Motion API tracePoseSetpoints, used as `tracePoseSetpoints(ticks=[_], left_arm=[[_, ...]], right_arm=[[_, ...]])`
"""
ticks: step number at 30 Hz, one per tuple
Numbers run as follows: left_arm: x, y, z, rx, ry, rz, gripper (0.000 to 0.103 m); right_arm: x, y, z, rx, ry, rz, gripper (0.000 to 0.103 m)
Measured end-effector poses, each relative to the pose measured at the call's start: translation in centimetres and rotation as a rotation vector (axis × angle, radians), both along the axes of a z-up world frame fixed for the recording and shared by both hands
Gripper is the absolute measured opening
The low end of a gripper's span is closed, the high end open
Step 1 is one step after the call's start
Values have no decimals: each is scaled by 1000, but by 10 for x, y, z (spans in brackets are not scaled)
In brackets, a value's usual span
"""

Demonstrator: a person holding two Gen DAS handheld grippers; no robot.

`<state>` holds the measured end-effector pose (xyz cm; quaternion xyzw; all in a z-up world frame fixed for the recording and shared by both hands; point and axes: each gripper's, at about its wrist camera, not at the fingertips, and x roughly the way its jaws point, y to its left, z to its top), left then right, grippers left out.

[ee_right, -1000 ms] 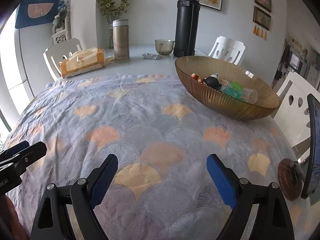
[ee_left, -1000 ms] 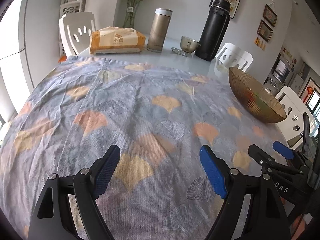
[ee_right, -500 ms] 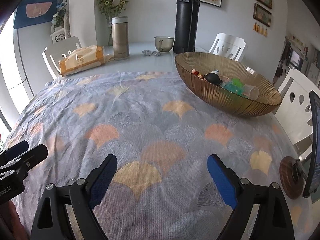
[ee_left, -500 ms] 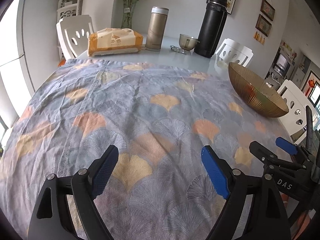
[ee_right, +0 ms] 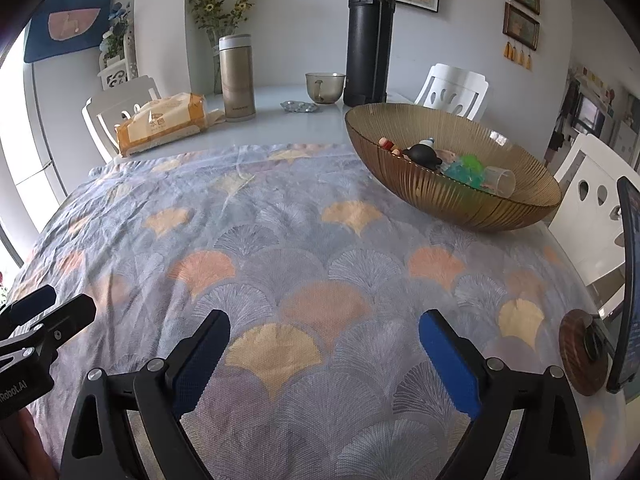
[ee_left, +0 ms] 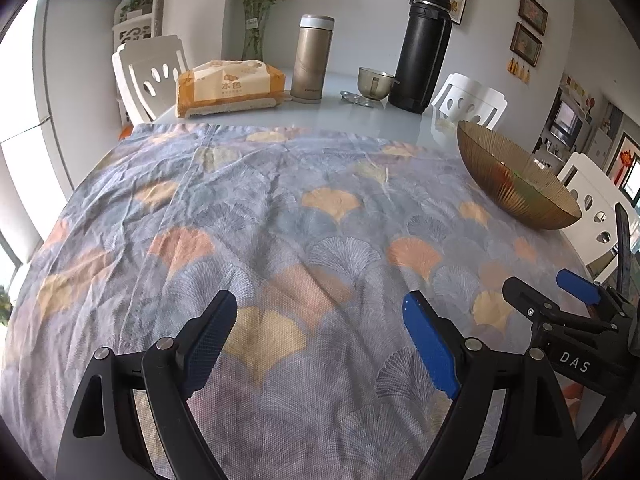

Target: Organize rigid objects

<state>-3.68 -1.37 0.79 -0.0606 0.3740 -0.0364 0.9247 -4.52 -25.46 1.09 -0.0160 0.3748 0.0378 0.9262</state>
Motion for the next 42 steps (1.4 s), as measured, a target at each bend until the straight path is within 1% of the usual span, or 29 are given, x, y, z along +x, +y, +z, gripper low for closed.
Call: tracePoseSetpoints(ticks=[12, 23, 33, 38, 42], left_arm=[[0, -1, 0, 11, -1, -4, 84], [1, -4, 0, 37, -3, -10, 84], [2, -5, 0, 39, -2, -15, 84], [0, -10, 0, 76, -11, -29, 84], [0, -11, 0, 90, -13, -28, 84]], right_arm=[[0, 0, 0, -2, 3, 0, 95], [-1, 0, -2, -3, 5, 0, 95], [0, 1, -2, -3, 6, 1, 95], [0, 2, -3, -3, 9, 4, 95], [0, 2, -3, -4, 10, 4, 95]])
